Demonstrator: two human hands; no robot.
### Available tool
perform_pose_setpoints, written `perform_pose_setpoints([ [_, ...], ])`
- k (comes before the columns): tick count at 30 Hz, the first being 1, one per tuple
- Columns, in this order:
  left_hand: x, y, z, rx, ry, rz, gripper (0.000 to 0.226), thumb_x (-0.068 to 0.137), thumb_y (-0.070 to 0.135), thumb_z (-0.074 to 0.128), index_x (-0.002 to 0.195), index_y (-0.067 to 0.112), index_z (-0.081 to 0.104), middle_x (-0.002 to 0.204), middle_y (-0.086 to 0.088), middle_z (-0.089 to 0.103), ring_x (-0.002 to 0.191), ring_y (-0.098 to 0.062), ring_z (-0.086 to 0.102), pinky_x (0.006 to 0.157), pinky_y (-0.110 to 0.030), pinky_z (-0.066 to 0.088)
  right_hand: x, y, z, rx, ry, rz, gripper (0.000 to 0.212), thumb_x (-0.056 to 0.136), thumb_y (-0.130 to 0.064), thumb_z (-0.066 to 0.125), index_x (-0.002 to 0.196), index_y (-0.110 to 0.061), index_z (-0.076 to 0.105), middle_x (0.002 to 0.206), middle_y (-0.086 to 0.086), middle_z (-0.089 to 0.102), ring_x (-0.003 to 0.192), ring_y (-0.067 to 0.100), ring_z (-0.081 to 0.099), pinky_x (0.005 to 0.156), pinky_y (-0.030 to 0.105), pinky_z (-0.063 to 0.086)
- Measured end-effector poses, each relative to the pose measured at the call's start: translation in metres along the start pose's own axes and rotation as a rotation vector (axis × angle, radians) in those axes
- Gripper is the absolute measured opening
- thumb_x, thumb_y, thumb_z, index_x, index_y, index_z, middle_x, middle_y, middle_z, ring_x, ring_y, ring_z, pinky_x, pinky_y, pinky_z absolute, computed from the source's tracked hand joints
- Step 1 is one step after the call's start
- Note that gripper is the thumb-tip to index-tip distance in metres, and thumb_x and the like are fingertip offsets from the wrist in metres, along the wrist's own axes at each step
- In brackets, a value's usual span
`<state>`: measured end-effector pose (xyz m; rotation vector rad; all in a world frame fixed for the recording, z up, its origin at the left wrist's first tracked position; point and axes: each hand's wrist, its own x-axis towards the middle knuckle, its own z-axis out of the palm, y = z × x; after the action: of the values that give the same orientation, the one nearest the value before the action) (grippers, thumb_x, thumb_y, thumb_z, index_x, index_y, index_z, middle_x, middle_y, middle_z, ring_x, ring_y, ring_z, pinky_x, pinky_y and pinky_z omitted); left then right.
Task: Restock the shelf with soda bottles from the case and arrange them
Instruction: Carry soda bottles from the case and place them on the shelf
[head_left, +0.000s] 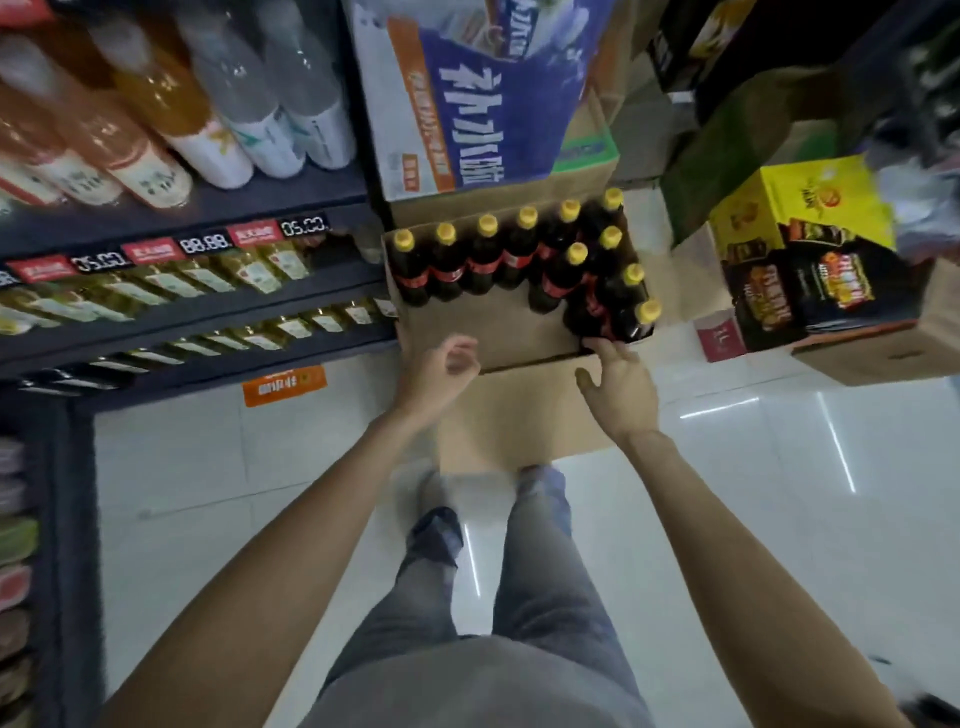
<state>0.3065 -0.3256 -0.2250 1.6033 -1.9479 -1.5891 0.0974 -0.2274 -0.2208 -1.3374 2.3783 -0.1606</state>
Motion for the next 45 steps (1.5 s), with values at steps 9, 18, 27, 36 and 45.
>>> perform_pose_setpoints([
  [9, 0.111, 0.043, 0.078, 0.045, 0.015, -0.117, 0.036, 0.09, 0.018, 0.063, 0.125, 0.019, 0.055, 0.11, 0.006, 0.061, 0.104, -0.015, 0.06, 0.094, -0.04, 0.049, 0.12, 0.073, -0.017, -0.173, -0.147, 0.066, 0.072, 0.084, -0.041, 0.064, 0.14, -0.015, 0.027, 0.124, 0.015, 0.042, 0.099, 0.035, 0.055, 0.07, 0.04, 0.046],
  [18, 0.194, 0.049, 0.137, 0.095, 0.099, -0.141, 0.061, 0.086, 0.025, 0.068, 0.14, 0.023, 0.04, 0.141, 0.001, 0.045, 0.125, -0.017, 0.048, 0.099, -0.039, 0.045, 0.134, 0.123, 0.014, 0.159, -0.046, -0.019, 0.069, 0.067, -0.037, 0.081, 0.121, -0.007, 0.051, 0.109, 0.014, 0.054, 0.091, 0.033, 0.056, 0.067, 0.042, 0.052],
  [27, 0.211, 0.037, 0.154, 0.071, 0.267, 0.096, 0.046, 0.083, 0.03, 0.07, 0.126, 0.016, 0.06, 0.132, -0.004, 0.057, 0.124, -0.023, 0.052, 0.098, -0.041, 0.047, 0.14, 0.128, 0.02, 0.199, 0.108, -0.221, 0.041, 0.076, -0.041, 0.073, 0.101, -0.009, 0.069, 0.094, 0.004, 0.059, 0.065, 0.021, 0.062, 0.041, 0.028, 0.049],
  [36, 0.149, 0.054, 0.124, -0.149, 0.421, 0.133, 0.042, 0.085, 0.034, 0.068, 0.122, 0.016, 0.062, 0.121, 0.009, 0.053, 0.115, 0.004, 0.05, 0.095, -0.016, 0.044, 0.14, 0.091, -0.06, 0.372, 0.351, -0.284, 0.036, 0.077, -0.043, 0.067, 0.086, -0.009, 0.074, 0.084, 0.004, 0.061, 0.074, 0.021, 0.058, 0.062, 0.024, 0.044],
  [45, 0.114, 0.067, 0.132, -0.159, 0.438, 0.063, 0.046, 0.083, 0.041, 0.068, 0.121, 0.016, 0.063, 0.11, 0.009, 0.054, 0.107, -0.013, 0.057, 0.088, -0.023, 0.045, 0.12, 0.077, -0.07, 0.51, 0.197, -0.306, 0.026, 0.081, -0.034, 0.071, 0.093, -0.01, 0.07, 0.105, 0.001, 0.068, 0.092, 0.012, 0.063, 0.072, 0.021, 0.05],
])
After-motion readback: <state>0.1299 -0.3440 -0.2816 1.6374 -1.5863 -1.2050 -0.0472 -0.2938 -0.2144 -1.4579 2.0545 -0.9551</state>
